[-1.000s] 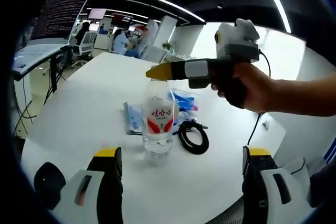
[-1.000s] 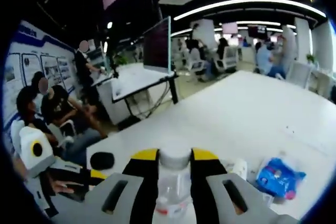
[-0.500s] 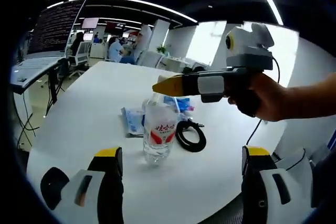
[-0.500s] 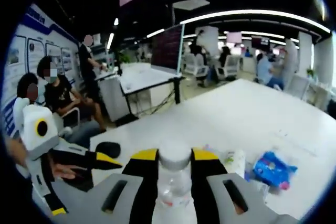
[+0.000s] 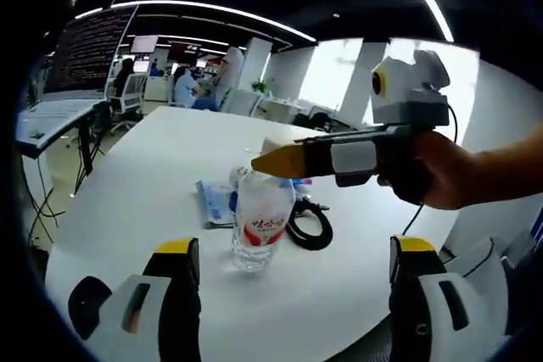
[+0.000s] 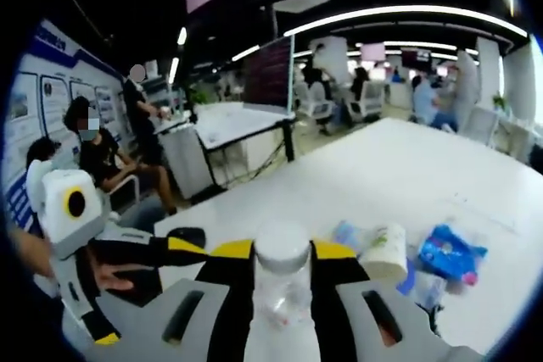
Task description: Arrange the tabletop items into an orderly group along one side of the table until the central work area is clear of visible clutter.
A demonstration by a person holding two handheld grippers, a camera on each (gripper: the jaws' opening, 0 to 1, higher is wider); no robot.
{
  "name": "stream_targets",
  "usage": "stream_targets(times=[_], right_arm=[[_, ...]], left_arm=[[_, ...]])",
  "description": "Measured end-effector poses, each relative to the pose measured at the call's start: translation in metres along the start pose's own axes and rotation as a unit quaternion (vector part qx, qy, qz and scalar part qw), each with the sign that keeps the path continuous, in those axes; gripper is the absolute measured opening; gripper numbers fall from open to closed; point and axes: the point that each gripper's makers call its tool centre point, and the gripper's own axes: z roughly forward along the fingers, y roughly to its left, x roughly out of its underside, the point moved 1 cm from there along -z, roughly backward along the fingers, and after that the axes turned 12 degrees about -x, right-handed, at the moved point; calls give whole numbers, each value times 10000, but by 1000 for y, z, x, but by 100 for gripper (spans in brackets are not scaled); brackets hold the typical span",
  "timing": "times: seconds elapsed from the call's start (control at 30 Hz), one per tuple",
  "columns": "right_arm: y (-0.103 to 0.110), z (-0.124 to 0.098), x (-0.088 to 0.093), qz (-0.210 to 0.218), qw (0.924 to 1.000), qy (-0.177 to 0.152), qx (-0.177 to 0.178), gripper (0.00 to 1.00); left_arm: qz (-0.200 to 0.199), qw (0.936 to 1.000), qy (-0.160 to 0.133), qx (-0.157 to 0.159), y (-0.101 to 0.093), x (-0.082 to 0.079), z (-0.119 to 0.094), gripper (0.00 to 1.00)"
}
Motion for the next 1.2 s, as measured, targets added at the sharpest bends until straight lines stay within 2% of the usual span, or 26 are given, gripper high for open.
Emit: stream_targets(times=[0.17, 0.47, 0.53, 0.57, 0.73, 0.83, 1.0, 1.13, 1.2], right_arm=[[-2, -4, 3, 115, 9999, 44, -4, 23], [-8, -18, 17, 226, 9996, 99, -118, 38], [-10, -18, 25, 114, 9993, 296, -197, 41], [-13, -18, 32, -64, 9984, 512, -222, 43], [-15, -14, 45, -328, 9951, 822, -437, 49], [-16, -9, 60, -573, 9888, 1264, -548, 50], [-18, 7, 64, -565, 9875, 1348, -598, 51], [-18, 14, 70, -714, 9820, 1589, -729, 52], [-20, 18, 69, -703, 9823, 1565, -751, 51]], left_arm=[[27, 10000, -8, -41, 2, 0, 0, 92], [139, 9998, -13, -111, 3, 0, -1, 92], [170, 9998, -16, -118, 3, 0, -1, 92], [174, 9998, -18, -122, 3, 0, -1, 92], [265, 9996, -78, 8, -3, -2, -2, 92], [416, 9991, -72, 50, -8, 0, -3, 92], [458, 9989, -81, 32, -6, 0, -3, 91], [450, 9989, -98, 2, -5, -1, -4, 91], [483, 9988, -105, -16, -5, -1, -4, 91]])
